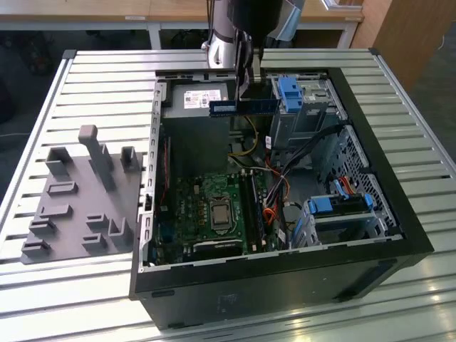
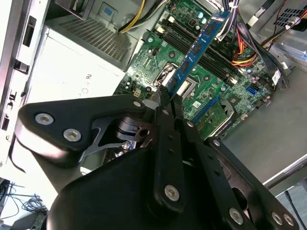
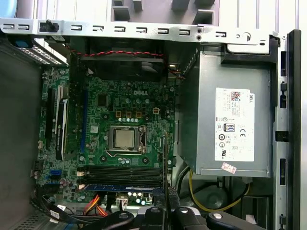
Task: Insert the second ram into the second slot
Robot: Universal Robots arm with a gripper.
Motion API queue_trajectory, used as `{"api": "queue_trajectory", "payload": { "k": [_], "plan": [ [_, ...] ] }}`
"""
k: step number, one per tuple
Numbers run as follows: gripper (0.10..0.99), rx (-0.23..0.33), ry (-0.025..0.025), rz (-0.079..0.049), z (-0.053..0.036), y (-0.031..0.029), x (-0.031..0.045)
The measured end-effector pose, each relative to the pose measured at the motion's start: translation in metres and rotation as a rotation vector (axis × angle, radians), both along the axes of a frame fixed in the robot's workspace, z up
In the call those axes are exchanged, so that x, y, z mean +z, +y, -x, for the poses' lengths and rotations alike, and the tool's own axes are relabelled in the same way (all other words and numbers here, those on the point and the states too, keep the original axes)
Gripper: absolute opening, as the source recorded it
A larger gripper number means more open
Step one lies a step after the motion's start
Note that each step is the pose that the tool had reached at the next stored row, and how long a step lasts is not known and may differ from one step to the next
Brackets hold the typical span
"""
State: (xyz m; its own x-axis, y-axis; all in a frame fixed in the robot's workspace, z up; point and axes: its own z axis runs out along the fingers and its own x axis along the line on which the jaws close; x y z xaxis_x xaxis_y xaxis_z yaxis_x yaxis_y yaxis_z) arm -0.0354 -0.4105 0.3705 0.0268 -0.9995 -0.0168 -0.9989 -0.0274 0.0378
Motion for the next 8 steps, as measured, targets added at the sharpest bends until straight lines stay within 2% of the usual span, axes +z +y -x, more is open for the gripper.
{"api": "queue_trajectory", "payload": {
  "k": [8],
  "plan": [
    [0.137,0.0,-0.0001,0.0,0.0,-0.003,-0.0001]
  ]
}}
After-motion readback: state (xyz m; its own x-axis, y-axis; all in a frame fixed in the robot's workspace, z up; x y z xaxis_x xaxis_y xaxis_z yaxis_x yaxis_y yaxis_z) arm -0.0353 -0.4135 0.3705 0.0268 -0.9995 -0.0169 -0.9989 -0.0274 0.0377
